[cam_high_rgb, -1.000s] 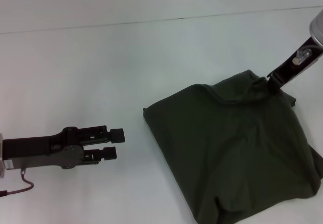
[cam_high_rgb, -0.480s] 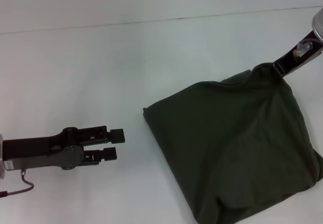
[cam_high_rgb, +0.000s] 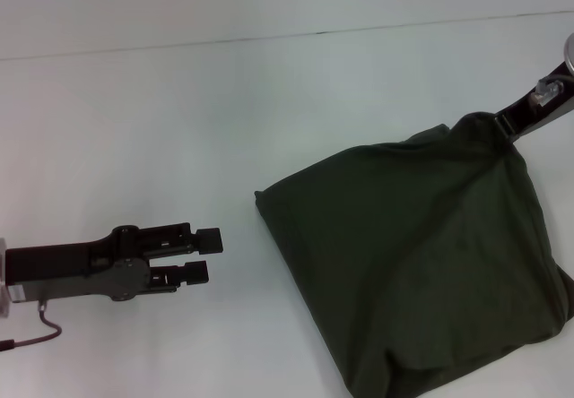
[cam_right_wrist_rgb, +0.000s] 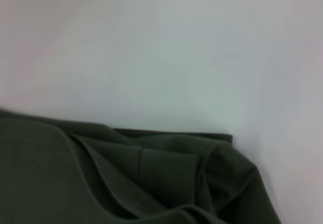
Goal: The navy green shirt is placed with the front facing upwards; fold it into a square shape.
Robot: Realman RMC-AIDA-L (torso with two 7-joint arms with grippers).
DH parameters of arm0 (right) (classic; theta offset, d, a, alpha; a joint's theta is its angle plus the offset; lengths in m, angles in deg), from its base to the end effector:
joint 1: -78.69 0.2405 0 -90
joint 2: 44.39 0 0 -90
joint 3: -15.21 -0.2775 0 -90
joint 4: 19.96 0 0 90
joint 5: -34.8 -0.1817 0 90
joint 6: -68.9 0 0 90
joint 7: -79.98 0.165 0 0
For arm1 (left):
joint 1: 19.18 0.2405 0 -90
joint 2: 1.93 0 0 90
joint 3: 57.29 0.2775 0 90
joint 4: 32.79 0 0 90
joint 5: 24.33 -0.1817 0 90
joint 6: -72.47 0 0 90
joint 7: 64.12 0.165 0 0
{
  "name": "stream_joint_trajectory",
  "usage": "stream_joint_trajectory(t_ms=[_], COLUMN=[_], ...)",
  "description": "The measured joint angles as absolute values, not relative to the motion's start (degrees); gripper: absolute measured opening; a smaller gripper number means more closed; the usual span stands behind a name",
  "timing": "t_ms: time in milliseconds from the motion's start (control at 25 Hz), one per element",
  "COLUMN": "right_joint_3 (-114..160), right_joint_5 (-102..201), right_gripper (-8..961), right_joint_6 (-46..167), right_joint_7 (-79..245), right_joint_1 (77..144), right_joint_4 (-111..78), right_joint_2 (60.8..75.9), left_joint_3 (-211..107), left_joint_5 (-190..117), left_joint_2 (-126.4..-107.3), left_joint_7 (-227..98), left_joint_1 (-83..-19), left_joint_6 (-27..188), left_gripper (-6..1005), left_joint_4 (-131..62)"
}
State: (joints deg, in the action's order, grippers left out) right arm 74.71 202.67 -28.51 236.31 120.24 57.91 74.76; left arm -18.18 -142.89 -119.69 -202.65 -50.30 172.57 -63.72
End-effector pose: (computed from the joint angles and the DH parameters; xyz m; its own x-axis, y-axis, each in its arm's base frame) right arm 0.2356 0.3740 0.0415 0.4676 -0.8834 0.0311 -0.6549 -0.3699 -0.6590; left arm -0.2464 0.2869 -0.0398 0.0183 0.9879 0.1543 0.8734 -0.0909 0.4785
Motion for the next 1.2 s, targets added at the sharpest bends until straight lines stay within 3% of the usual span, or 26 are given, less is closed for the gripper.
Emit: stream_joint_trajectory(t_ms=[520,960,1200], right_joint_3=[76.73,79.33,79.55], right_joint_5=[202.76,202.79,202.80], right_gripper=[41,257,389], right_joint_6=[-27.63,-25.08,-25.82], right_joint_7=[237.25,242.96,243.06], right_joint_1=[120.45,118.96,118.22], right_joint_4=[54.75,55.28,59.12], right_joint_2=[74.52,72.42,72.90], left_joint_3=[-18.17,-18.71,-18.80], left_joint_5=[-142.62,-142.62,-142.68], left_joint_2=[-119.79,-119.87,-119.88], left_joint_7=[-202.64,-202.58,-202.70], left_joint_1=[-49.94,-49.94,-50.00], left_joint_6=[172.61,172.62,172.63], left_gripper=[794,794,794], left_joint_4=[-63.72,-63.72,-63.72])
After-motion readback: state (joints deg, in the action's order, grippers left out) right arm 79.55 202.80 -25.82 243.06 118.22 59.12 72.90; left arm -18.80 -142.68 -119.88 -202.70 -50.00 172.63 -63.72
